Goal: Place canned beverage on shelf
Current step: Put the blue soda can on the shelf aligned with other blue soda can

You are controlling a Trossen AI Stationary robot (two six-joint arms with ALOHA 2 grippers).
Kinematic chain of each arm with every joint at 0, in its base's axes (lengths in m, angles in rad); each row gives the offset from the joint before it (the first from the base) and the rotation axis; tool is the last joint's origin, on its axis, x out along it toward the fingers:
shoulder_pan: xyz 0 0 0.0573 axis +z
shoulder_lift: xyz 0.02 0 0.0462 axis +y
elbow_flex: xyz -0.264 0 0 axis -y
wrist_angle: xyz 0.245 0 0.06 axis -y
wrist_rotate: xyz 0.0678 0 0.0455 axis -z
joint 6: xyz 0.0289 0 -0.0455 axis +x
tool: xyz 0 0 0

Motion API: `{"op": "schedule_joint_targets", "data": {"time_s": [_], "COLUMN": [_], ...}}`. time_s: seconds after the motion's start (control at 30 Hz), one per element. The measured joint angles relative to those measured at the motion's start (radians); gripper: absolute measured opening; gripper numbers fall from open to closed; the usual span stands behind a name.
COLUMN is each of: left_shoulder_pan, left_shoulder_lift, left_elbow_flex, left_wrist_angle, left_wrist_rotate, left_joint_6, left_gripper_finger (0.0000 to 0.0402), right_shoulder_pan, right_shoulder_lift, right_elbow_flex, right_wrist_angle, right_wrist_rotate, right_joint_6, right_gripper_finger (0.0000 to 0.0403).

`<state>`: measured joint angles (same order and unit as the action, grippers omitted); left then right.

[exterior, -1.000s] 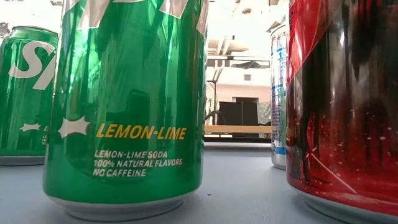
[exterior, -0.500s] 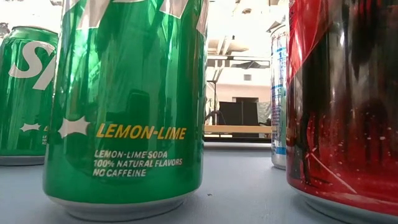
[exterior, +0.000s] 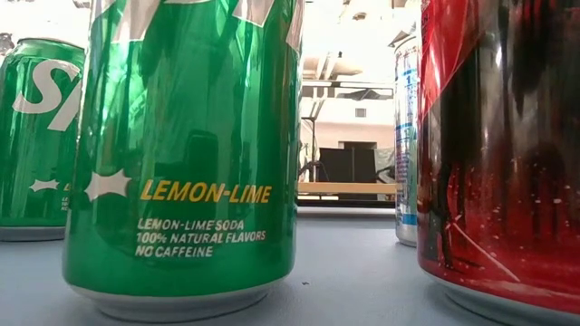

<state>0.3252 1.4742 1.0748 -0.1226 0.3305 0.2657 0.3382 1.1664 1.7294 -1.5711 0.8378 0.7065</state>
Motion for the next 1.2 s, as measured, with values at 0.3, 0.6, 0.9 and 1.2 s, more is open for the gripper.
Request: {"op": "schedule_joint_targets", "data": {"time_s": [0.3, 0.6, 0.9, 1.2], "left_shoulder_pan": [0.004, 0.006, 0.005, 0.006], "left_shoulder_lift": [0.0, 0.0, 0.0, -0.002], "left_elbow_flex": [0.0, 0.0, 0.0, 0.002], "left_wrist_angle": [-0.047, -0.052, -0.083, -0.105], "left_wrist_rotate": [0.011, 0.005, -0.003, -0.055], "left_joint_6": [0.029, 0.037, 0.054, 0.064], "left_gripper_finger": [0.0229, 0.0229, 0.0238, 0.0261], "right_shoulder_pan": [0.0, 0.0, 0.0, 0.0], "right_shoulder_lift": [0.0, 0.0, 0.0, 0.0], "right_elbow_flex": [0.0, 0.0, 0.0, 0.0], "right_wrist_angle": [0.0, 0.0, 0.0, 0.0], "right_wrist_rotate": [0.0, 0.0, -0.001, -0.031], "right_joint_6": [0.0, 0.0, 0.0, -0.001], "right_gripper_finger": [0.0317, 0.0317, 0.0317, 0.0317]}}
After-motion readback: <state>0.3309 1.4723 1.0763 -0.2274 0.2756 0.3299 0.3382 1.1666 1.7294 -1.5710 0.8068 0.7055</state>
